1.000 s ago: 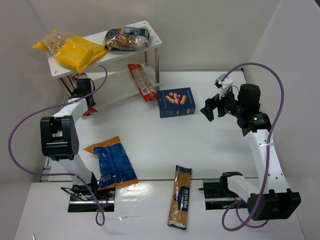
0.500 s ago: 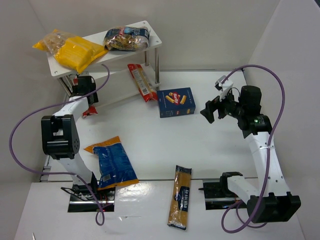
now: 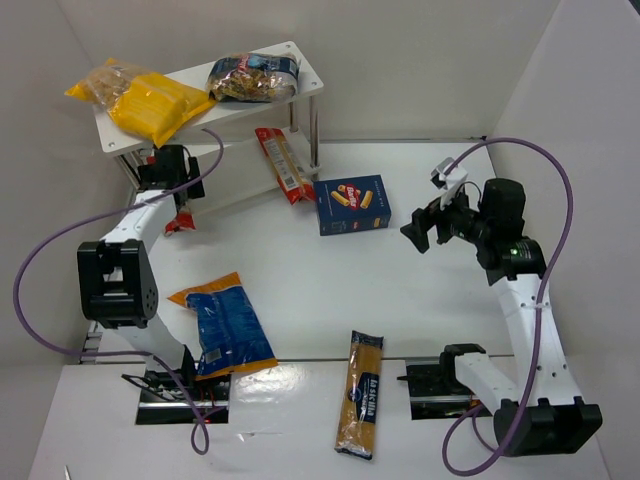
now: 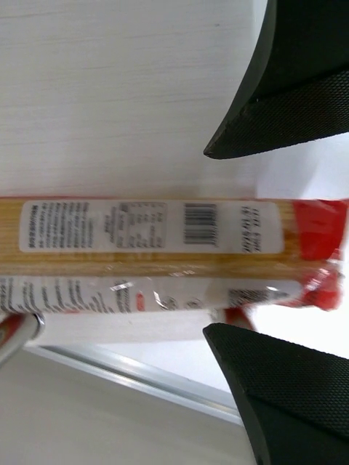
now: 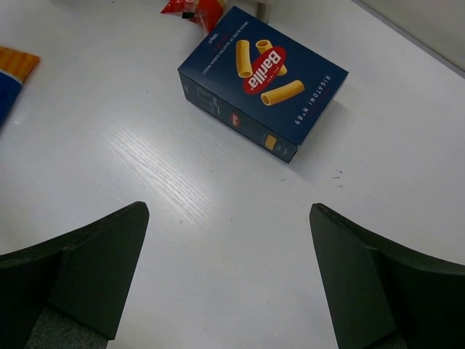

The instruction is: Place and organize the pasta boxes and bags onto the shelf

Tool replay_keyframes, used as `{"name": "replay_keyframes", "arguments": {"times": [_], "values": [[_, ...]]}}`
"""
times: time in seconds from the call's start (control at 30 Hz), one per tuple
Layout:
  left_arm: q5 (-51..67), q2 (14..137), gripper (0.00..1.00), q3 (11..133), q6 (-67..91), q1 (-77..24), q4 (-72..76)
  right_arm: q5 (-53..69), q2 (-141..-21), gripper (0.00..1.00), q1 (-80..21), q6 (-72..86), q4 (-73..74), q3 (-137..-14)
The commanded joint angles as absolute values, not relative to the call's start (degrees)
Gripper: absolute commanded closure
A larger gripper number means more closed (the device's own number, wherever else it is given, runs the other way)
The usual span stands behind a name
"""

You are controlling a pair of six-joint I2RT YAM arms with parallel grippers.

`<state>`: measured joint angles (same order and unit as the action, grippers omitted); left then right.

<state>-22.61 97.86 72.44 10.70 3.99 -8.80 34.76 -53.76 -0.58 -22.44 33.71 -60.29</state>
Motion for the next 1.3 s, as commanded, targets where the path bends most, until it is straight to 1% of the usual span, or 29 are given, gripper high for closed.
{"name": "replay_keyframes", "arguments": {"times": [0.0,0.23,0.53,0.63,0.67,0.83,0.93,1.07,1.13,1.2,1.27], "values": [[-25.4,91.1,0.01,73.7,11.3,3.4,-11.0,36.0,-51.9,0.0,-0.2,-23.0,32.1,-59.5],[-22.4,81.5,0.01,68.4,9.2,-3.4,-18.4,36.0,-49.8,0.0,0.4,-22.5,31.6,-59.0],[-14.2,76.9,0.01,67.2,1.9,-11.2,-33.2,37.2,-48.0,0.0,0.9,-21.4,32.1,-59.0],[-7.9,74.3,0.01,67.2,-2.7,-13.2,-36.6,37.2,-47.3,0.0,0.9,-21.4,33.1,-59.0],[-2.9,73.7,0.01,67.2,-5.6,-14.1,-38.2,37.2,-46.7,0.0,0.9,-20.9,33.7,-59.0],[10.9,70.8,0.01,67.9,-10.5,-17.5,-44.5,37.7,-46.7,0.0,1.4,-18.9,35.2,-59.0],[19.0,67.8,0.01,65.6,-12.6,-17.5,-45.2,36.0,-47.2,0.0,2.7,-16.6,35.9,-59.0],[22.7,61.0,0.01,60.5,-14.3,-17.0,-42.9,30.6,-48.3,0.0,5.4,-14.2,35.9,-57.6],[25.7,58.3,0.01,57.8,-14.9,-14.9,-40.9,29.0,-49.6,0.0,6.8,-13.3,35.3,-55.7],[25.1,54.8,0.01,56.0,-14.3,-12.9,-40.3,26.9,-49.6,0.0,10.4,-13.3,35.3,-54.6],[21.5,51.1,0.01,56.0,-11.6,-9.6,-39.5,25.2,-49.0,0.0,12.5,-12.0,34.7,-54.0]]}}
